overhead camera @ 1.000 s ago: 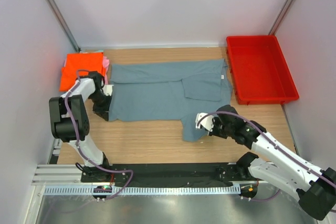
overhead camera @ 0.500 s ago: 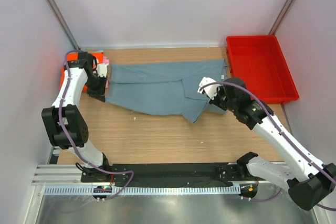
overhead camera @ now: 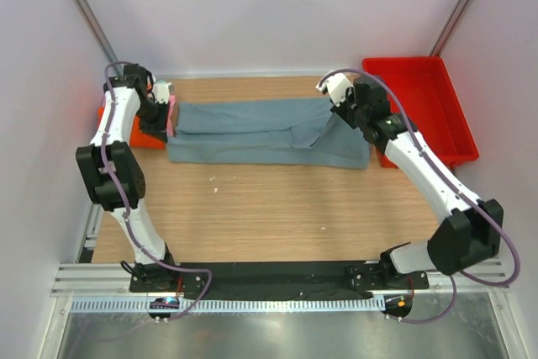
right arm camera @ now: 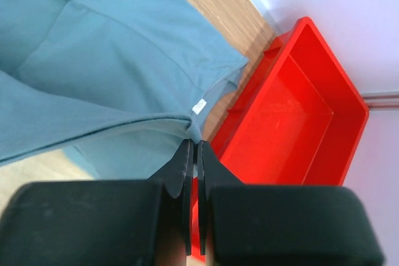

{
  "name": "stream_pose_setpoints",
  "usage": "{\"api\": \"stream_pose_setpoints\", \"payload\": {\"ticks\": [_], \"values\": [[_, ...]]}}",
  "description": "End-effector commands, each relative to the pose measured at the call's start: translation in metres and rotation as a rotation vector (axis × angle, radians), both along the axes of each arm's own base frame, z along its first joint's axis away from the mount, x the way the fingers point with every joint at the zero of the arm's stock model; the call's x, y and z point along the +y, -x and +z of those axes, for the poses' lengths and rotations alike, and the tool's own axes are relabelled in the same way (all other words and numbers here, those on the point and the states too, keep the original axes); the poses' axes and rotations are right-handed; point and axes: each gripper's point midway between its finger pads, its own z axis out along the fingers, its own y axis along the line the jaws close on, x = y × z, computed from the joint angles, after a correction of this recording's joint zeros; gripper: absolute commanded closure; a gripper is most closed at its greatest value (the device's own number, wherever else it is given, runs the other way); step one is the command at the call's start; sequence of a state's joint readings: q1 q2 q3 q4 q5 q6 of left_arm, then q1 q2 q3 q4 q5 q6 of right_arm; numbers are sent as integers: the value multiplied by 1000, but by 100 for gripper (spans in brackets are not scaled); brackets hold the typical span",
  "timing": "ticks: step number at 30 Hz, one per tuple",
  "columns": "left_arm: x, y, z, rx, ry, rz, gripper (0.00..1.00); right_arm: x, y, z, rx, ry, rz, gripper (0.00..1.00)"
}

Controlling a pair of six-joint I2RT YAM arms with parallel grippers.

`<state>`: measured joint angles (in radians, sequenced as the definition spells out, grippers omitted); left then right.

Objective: Fold and stack the t-shirts
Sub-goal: Fold the tshirt

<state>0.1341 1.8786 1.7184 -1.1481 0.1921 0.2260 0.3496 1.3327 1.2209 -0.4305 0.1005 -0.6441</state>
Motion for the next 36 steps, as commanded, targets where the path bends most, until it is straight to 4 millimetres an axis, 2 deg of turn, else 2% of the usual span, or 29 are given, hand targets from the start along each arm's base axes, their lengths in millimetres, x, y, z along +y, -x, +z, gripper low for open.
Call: {"api": "stream_pose_setpoints", "payload": {"ticks": [1,2,3,4,6,7,8,10,12,18,19,20,22,23,25,27,30,33,34,35,36], "values": [[4,-22,-1,-14,15,-3,100,5,-39,26,-100,-59,-20,99],[6,-31,3,-31,11,-1,100,3,-48,27,-105,-60,-28,98],[7,-35,-9,-2,16,2,100,5,-59,16,-89,-60,-32,99],[6,-44,-3,-17,20,0,100,4,-67,11,-80,-63,-33,99],[7,-53,-7,-9,26,8,100,2,-83,14,-95,-85,-48,99],[9,-63,-9,-16,21,10,100,4,-92,-1,-65,-86,-47,99],[10,-68,-12,-15,21,15,100,2,-100,3,-77,-96,-56,99],[12,-80,-18,-9,23,20,100,3,-114,-12,-55,-100,-62,99],[12,-86,-20,-3,26,22,100,3,-127,-10,-71,-111,-64,99],[16,-104,-35,2,20,32,100,9,-161,-32,-43,-112,-67,98],[16,-107,-33,-5,21,37,100,10,-167,-26,-59,-117,-68,99],[15,-107,-41,11,28,38,100,11,-172,-36,-42,-114,-69,98],[14,-109,-42,12,31,40,100,10,-180,-33,-56,-123,-80,98],[14,-111,-43,11,30,51,95,10,-185,-41,-46,-120,-85,99],[16,-116,-42,-12,21,67,85,10,-191,-41,-53,-125,-91,99],[17,-121,-32,-50,22,85,78,10,-198,-46,-60,-136,-111,99],[15,-133,-13,-140,32,112,72,6,-205,-37,-104,-174,-162,98],[2,-136,34,-275,103,127,64,-7,-203,-22,-157,-211,-263,78],[-4,-135,44,-301,139,122,61,-11,-197,-14,-175,-218,-293,68],[-9,-133,50,-319,155,119,52,-20,-193,-8,-198,-227,-345,64],[-12,-131,50,-333,168,124,49,-20,-190,-1,-220,-268,-360,61]]}}
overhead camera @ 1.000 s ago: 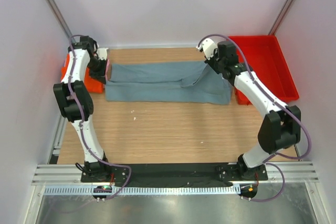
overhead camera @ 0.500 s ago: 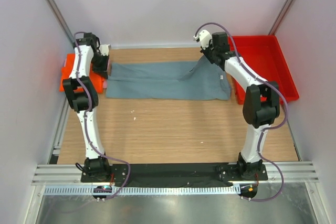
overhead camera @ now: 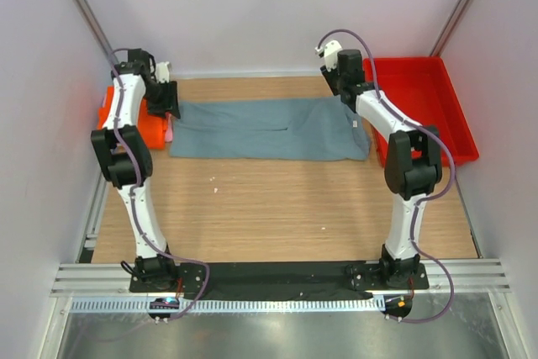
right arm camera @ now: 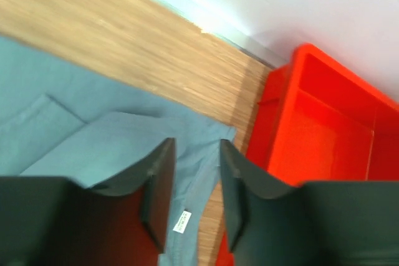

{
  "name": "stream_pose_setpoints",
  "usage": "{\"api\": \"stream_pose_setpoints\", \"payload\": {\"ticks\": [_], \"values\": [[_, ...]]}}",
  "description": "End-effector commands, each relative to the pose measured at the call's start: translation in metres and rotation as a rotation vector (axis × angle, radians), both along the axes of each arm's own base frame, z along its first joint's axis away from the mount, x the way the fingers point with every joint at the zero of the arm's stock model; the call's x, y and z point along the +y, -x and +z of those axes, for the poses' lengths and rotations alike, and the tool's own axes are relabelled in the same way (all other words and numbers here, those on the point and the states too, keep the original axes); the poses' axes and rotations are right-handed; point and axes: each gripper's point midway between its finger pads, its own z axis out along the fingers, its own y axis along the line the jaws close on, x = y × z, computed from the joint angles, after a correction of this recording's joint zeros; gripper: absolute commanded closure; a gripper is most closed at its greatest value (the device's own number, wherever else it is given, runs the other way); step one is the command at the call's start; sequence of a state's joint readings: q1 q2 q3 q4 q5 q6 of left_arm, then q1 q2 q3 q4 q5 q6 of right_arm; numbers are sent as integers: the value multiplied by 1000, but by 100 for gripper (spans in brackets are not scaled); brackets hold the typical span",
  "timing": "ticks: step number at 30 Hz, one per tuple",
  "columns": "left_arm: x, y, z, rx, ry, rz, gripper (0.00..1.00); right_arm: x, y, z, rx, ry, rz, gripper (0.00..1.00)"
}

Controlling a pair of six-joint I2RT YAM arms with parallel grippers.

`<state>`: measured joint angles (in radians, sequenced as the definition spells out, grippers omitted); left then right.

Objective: Fold and stack the t-shirts
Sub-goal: Fold the tshirt

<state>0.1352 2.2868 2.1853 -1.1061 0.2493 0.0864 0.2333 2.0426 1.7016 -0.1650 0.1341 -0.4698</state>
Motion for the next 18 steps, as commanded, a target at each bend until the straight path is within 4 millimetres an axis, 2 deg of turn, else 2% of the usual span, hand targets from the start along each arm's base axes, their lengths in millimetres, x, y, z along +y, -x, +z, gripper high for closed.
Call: {"api": "stream_pose_setpoints", "payload": {"ticks": [1,2,3,4,5,8,9,10,12,14,18], "values": [[-16,-11,96,-286,73,12,47,-20,15,82,-215,-117,-150,57],[-21,-9,97,-293,70,2,42,-16,22,84,-220,-153,-130,55],[-24,-4,90,-279,66,0,41,-11,30,87,-216,-203,-120,54],[-27,-1,87,-271,48,-14,39,-5,41,74,-177,-226,-95,53],[-36,3,86,-266,31,-41,37,-2,51,83,-182,-256,-78,53],[-56,19,53,-185,-13,-117,37,8,73,63,-75,-327,-64,52],[-58,27,33,-138,-34,-131,37,10,77,56,-50,-339,-61,52],[-72,32,22,-114,-48,-173,37,11,82,43,-16,-341,-60,52],[-72,40,-10,-45,-90,-195,37,21,90,20,48,-355,-14,52],[-77,45,-30,2,-92,-203,37,25,91,7,80,-370,-4,52],[-78,46,-47,34,-82,-192,37,39,87,-34,201,-412,7,52]]}}
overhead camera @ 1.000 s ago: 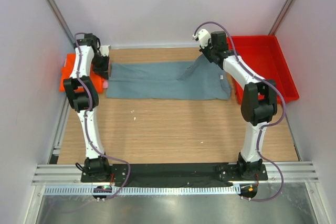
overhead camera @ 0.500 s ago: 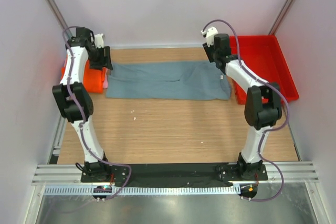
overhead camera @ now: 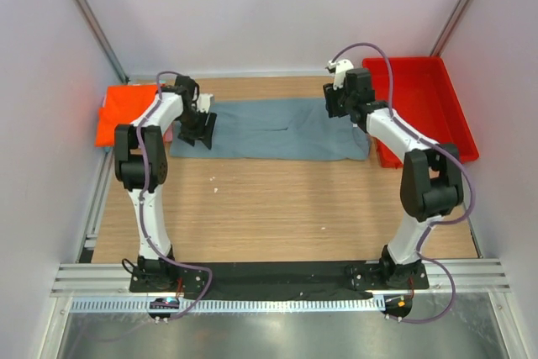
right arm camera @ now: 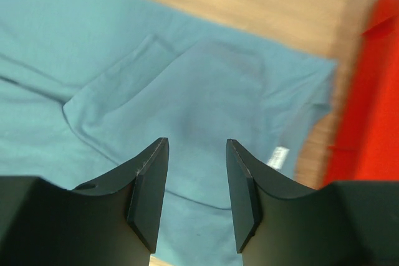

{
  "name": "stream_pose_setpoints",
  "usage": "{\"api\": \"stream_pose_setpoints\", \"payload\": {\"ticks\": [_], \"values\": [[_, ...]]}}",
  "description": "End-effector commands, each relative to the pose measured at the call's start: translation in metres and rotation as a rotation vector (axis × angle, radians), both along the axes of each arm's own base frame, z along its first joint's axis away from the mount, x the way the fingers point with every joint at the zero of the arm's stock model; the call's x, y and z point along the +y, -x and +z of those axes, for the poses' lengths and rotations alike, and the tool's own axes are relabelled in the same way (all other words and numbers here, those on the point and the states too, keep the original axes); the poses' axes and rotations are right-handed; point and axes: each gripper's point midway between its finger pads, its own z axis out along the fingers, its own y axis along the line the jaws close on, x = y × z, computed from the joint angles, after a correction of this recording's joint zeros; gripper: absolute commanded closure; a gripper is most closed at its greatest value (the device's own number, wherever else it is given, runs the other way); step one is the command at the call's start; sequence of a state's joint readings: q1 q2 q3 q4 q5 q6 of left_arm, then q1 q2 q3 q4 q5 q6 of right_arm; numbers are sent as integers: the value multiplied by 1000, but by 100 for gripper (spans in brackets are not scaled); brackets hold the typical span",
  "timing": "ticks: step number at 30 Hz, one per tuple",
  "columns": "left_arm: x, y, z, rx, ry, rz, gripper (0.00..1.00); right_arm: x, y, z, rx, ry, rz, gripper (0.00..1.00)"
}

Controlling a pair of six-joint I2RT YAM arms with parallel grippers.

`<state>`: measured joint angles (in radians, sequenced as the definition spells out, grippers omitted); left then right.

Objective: Fold and stack the t-shirts
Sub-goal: Fold the tshirt

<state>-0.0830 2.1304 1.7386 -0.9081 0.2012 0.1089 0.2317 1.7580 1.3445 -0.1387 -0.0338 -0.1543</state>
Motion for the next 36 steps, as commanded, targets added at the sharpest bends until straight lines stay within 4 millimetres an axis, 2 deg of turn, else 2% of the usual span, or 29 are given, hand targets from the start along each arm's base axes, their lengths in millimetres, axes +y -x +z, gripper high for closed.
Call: {"api": "stream_pose_setpoints", "payload": {"ticks": [1,3,6,8,10,11,13,14,17,18,20,23,24,28,32,35,36], "values": [[15,-15,5,-59,-29,30,36,21,-2,-30,96,-88,42,52],[15,-16,2,-59,-28,36,36,25,-8,-49,137,-101,33,52],[16,-15,-1,-51,-36,42,35,27,-15,-62,162,-114,15,53],[19,-12,-4,-34,-45,51,35,28,-17,-83,208,-110,13,53],[17,-7,-7,-13,-44,50,27,29,-21,-90,224,-114,2,52],[16,0,-12,13,-46,48,26,31,-19,-103,257,-109,2,53],[14,7,-9,13,-55,40,1,31,-24,-107,266,-106,1,53],[16,18,-14,34,-70,35,0,30,-24,-115,285,-100,-3,53],[12,34,-8,31,-96,7,0,32,-28,-114,296,-94,1,53],[13,48,-15,63,-117,-1,0,32,-33,-116,299,-93,0,53],[14,67,-15,71,-156,-35,1,34,-36,-118,304,-95,-1,53],[22,77,-10,36,-231,-58,0,37,-44,-120,313,-101,-2,52],[24,89,-16,60,-242,-65,0,38,-45,-122,320,-103,0,53],[25,111,-17,77,-249,-90,1,42,-54,-126,337,-110,2,52],[21,119,-2,20,-249,-94,1,40,-66,-116,301,-103,-16,52],[27,110,28,-104,-284,-76,0,43,-65,-98,270,-124,-6,52],[31,107,36,-134,-304,-88,0,42,-60,-100,276,-126,-7,52]]}}
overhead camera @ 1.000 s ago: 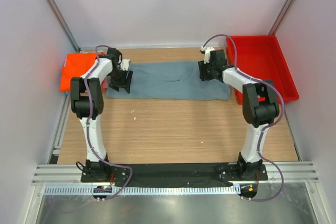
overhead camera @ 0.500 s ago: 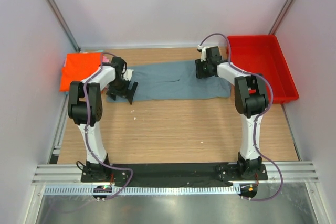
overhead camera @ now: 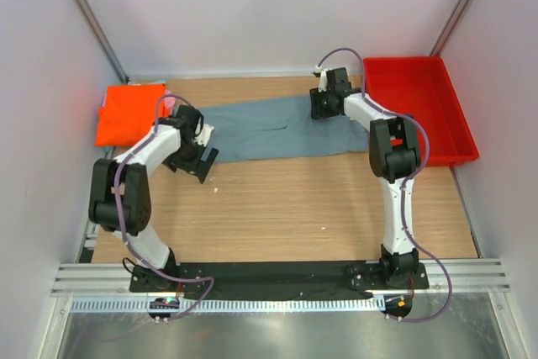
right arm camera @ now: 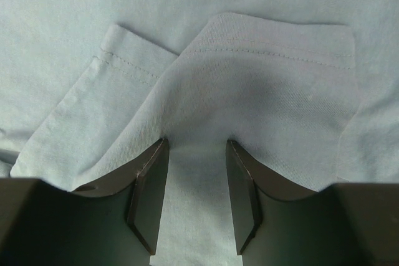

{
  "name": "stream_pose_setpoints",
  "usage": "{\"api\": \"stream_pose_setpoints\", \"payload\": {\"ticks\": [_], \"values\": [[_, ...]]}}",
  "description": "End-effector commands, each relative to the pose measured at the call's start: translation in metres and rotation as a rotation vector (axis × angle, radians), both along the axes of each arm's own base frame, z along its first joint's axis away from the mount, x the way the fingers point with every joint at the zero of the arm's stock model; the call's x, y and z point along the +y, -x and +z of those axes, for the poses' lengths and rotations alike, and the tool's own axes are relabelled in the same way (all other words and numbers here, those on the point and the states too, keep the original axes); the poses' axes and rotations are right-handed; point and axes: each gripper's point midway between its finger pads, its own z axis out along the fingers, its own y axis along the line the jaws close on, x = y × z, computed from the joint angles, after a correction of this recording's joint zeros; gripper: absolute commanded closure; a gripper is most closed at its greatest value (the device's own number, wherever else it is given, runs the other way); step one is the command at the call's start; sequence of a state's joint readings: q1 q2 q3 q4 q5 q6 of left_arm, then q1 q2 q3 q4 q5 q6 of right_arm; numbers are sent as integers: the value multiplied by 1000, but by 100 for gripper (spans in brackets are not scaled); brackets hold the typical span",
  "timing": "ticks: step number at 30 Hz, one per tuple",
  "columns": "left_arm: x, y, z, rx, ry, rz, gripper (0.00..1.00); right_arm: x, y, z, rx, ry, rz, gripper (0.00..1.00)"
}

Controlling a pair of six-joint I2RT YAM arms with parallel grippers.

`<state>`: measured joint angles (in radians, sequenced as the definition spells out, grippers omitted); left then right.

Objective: Fold and stack the t-shirts
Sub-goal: Fold the tshirt

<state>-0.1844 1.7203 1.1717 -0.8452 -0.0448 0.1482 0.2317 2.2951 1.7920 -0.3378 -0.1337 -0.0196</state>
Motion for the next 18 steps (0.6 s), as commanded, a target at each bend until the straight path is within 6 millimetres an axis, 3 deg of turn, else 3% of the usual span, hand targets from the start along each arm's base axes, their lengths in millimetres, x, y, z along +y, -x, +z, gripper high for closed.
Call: {"api": "stream_pose_setpoints", "payload": {"ticks": [1,5,11,18], "values": [[12,-27,48,-226,-74,-38,0,5,-4,41,-79,-37,-3,52],[33,-32,47,-244,-202,-160,0,4,4,49,-88,-39,-3,52],[41,-46,39,-346,-282,-354,0,-3,27,54,-77,-29,-2,52],[42,-65,25,-297,-280,-366,18,-6,39,68,-95,-36,-6,52]]}}
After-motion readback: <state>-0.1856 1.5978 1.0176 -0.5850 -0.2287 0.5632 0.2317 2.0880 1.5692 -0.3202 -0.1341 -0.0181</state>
